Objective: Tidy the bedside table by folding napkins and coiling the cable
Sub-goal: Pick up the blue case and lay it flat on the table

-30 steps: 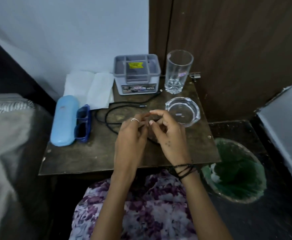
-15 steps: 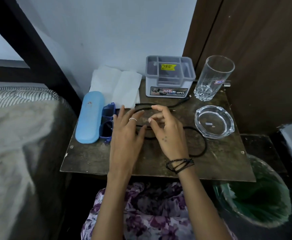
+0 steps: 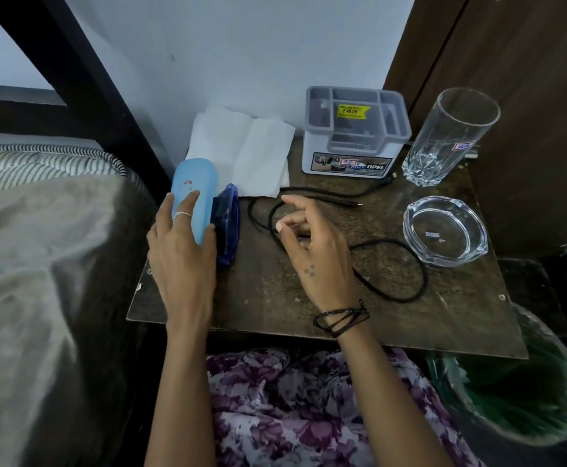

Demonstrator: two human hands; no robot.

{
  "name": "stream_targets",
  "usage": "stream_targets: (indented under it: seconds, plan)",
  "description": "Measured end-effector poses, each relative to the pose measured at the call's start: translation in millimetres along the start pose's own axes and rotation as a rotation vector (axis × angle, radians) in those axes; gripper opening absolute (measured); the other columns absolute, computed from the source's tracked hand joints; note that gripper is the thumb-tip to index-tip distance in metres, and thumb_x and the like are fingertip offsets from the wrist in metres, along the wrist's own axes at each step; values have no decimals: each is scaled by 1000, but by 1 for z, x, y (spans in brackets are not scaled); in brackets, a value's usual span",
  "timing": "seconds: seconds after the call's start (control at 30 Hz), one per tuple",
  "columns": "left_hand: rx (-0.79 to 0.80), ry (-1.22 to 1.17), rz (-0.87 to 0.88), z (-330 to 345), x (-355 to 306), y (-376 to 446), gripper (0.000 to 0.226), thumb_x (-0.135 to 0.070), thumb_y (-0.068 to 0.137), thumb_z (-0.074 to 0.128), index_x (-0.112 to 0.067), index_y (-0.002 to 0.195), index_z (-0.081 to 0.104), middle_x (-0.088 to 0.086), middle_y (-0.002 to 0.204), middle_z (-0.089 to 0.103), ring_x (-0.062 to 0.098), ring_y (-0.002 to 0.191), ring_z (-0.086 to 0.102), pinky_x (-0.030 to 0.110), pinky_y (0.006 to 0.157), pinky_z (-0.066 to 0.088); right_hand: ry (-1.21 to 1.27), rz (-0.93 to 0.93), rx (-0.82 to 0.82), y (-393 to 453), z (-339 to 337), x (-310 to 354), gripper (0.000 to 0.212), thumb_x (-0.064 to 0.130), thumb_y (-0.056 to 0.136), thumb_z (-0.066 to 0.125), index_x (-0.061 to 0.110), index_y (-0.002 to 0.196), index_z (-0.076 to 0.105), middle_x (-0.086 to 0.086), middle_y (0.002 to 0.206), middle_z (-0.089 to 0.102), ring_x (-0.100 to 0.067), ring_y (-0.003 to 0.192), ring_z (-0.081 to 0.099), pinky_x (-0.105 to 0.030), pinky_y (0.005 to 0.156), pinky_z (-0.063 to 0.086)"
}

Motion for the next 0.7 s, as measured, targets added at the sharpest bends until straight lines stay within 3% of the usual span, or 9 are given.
stream_targets:
  seconds: [0.13,0.3,0.37,0.43,0.47,0.6,0.7]
  plan:
    - [-84,-43,18,-9,-8,0,53,-12,83,60,-21,134,49,7,141,43,29,116,42,27,84,33,18,2,-13,1,-4,-1,32,16,91,58,17,123,54,5,94,66,-8,83,63,-25,70,57]
    - [-181,-134,127,-32,-38,-7,56,-15,79,64,-23,132,48,8,133,46,23,116,48,20,86,35,136,53,-33,2,-17,1,30,22,89,61,25,118,55,16,88,64,1,81,61,-8,69,49]
    - [-140,-190,208,-30,-58,-18,60,-14,76,66,-21,133,47,9,132,46,21,118,48,15,90,34,269,117,-43,2,-24,2,26,27,87,64,32,112,57,15,86,66,2,83,62,-17,74,52]
    - [-52,-249,248,-18,-78,-35,63,-17,77,69,-22,135,44,8,133,45,21,119,49,21,92,39,435,204,-43,0,-28,2,24,32,83,66,37,104,59,10,86,68,-3,83,65,-35,74,57]
    - [-9,-264,262,-11,-86,-43,63,-19,79,69,-23,136,42,7,134,45,22,119,49,27,91,43,519,244,-52,-1,-30,1,25,32,80,68,35,103,59,7,85,68,-6,81,67,-37,70,58]
    - [68,-290,288,13,-102,-66,63,-23,86,65,-23,141,34,6,139,39,22,122,48,41,87,52,594,351,-126,-5,-48,-10,33,27,78,73,23,106,57,5,84,68,-6,80,67,-21,63,52]
    - [160,-371,286,29,-106,-76,74,-21,80,70,-23,143,30,6,144,30,21,128,42,32,91,49,571,441,-106,-7,-57,-24,36,21,76,76,22,105,55,-2,97,67,-13,91,66,-20,67,53]
Point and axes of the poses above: each hand's wrist, its own y-axis towards the middle knuckle, its own z-axis out of the palm, x = y × z, the point moved 4 cm from there along y, towards the middle knuckle
